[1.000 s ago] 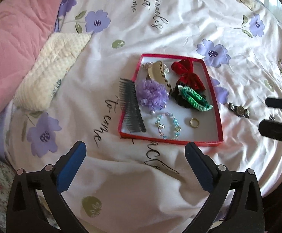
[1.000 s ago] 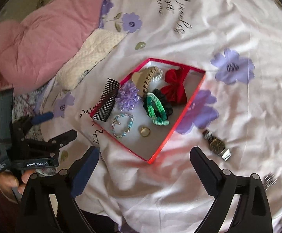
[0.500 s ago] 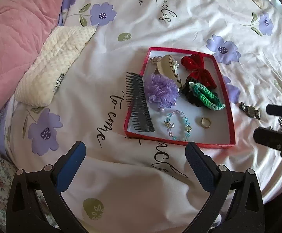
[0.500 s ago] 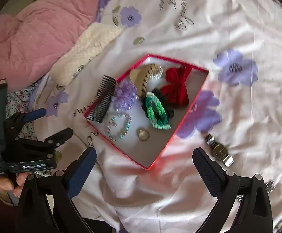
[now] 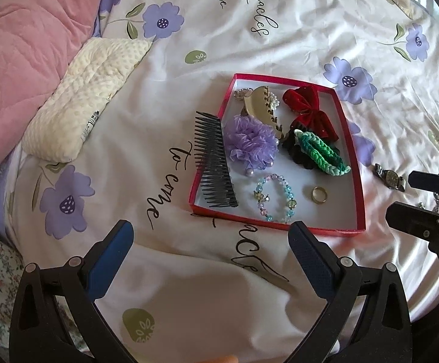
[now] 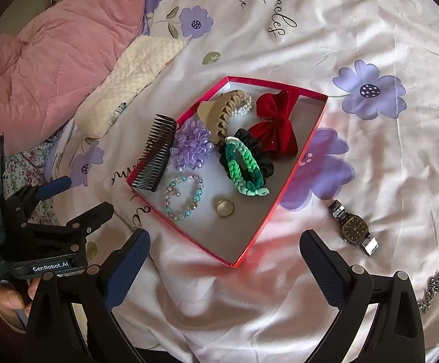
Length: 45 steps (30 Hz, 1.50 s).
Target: Organize jewelry
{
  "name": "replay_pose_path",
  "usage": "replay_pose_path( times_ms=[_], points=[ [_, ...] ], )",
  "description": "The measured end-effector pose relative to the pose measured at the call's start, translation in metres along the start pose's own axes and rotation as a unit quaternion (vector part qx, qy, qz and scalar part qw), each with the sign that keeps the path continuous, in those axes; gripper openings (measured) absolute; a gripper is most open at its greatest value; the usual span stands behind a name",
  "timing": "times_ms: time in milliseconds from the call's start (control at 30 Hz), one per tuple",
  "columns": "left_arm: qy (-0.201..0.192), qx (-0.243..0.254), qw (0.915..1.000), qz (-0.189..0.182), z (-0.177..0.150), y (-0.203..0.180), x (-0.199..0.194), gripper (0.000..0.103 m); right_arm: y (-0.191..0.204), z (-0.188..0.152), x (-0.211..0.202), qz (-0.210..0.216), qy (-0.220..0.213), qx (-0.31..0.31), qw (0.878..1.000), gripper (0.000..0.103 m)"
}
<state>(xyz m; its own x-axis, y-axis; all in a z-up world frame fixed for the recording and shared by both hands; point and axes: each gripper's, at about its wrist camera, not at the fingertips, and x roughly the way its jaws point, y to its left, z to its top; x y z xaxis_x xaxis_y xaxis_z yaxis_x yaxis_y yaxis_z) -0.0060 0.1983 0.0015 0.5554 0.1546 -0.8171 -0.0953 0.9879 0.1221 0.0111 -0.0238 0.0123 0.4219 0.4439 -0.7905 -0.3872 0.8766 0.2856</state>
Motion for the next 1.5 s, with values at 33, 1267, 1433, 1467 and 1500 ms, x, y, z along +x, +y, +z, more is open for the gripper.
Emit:
replay_pose_path(
  times_ms=[33, 1267, 1433, 1467, 1500],
  points=[
    [-0.001, 0.000, 1.0000, 0.000, 0.0001, 0.0001, -0.0006, 0.103, 0.0005, 0.0002, -0.0003, -0.001, -0.001, -0.001, 1.000, 0.100],
    [-0.002, -0.005, 1.0000, -0.002, 0.0016, -0.0010, -0.0035, 0.103, 0.0076, -0.0021, 0.0015, 0.001, -0.003, -0.003, 1.000, 0.100],
    [-0.002, -0.006, 1.0000, -0.002, 0.0007, -0.0007, -0.0037, 0.103, 0.0091, -0.0026, 0.0011, 0.001, -0.004, -0.003, 1.000, 0.100],
    [-0.002, -0.006, 1.0000, -0.002, 0.0008, -0.0005, -0.0040, 0.103, 0.0094, -0.0028, 0.0011, 0.002, -0.004, -0.003, 1.000, 0.100],
    [-0.003, -0.006, 1.0000, -0.001, 0.0008, -0.0007, -0.0038, 0.103, 0.0099, -0.0029, 0.0008, 0.002, -0.005, -0.003, 1.000, 0.100]
  ],
)
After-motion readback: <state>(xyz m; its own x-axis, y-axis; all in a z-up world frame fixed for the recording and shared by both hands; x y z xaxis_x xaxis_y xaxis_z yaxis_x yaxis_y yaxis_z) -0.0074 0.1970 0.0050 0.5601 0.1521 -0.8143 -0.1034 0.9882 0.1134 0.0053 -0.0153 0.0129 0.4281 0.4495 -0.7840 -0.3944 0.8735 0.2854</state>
